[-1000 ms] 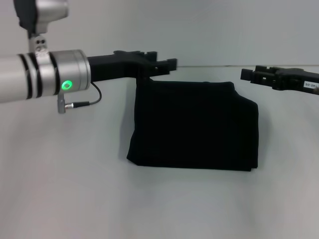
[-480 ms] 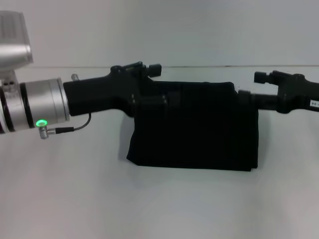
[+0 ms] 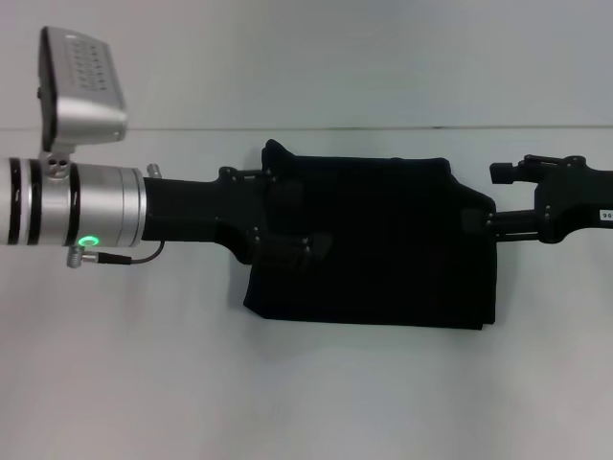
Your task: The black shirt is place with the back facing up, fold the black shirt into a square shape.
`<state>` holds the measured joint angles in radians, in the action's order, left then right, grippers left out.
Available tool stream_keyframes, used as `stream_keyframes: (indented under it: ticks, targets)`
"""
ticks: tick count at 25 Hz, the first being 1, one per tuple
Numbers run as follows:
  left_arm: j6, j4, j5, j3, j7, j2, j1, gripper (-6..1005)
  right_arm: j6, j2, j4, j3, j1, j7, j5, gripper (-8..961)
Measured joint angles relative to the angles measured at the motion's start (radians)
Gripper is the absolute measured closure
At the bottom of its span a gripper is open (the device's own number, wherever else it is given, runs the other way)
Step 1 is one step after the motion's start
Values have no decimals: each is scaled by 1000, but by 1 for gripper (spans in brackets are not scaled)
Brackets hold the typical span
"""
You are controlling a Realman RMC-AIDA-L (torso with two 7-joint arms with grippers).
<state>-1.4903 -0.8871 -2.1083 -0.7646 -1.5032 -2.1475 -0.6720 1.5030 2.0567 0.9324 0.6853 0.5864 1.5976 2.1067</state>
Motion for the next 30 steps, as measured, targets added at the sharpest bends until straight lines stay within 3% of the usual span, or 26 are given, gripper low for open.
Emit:
stream_keyframes:
  ticks: [15, 30]
  targets:
    - [30, -15, -46, 4, -72, 20, -16, 139, 18, -6, 27, 3, -1, 18, 9, 25]
    - [47, -26, -85, 2, -110, 20, -25, 139, 13, -15, 41, 10, 7, 51, 54, 26]
